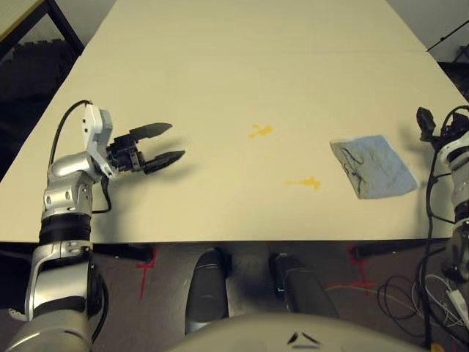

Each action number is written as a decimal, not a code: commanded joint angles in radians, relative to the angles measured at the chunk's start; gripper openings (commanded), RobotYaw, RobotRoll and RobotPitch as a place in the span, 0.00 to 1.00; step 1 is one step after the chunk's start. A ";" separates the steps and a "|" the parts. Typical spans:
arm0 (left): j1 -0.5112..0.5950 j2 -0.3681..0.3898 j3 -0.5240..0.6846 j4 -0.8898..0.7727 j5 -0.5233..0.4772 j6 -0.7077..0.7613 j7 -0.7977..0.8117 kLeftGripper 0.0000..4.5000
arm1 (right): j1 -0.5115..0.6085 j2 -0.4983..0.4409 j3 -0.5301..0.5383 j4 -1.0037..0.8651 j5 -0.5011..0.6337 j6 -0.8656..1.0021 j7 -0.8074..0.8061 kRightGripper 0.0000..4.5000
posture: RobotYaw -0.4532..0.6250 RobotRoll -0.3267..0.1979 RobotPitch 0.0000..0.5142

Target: Wipe the water off the table with a rag.

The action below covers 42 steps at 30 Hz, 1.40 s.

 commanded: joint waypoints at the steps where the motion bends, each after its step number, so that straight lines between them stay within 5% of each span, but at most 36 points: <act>1: 0.024 0.002 -0.028 -0.045 0.003 -0.021 -0.026 1.00 | 0.006 -0.021 0.012 0.014 0.001 0.052 0.057 0.99 | 0.54 0.62 0.33; 18: 0.019 -0.038 -0.039 -0.029 0.000 -0.061 -0.008 1.00 | 0.192 -0.228 0.112 -0.255 0.056 0.603 0.628 0.99 | 0.52 0.62 0.35; 42: 0.024 -0.044 -0.050 -0.040 0.001 -0.075 -0.005 1.00 | 0.327 -0.027 0.297 -0.580 0.024 0.758 0.591 0.99 | 0.53 0.62 0.34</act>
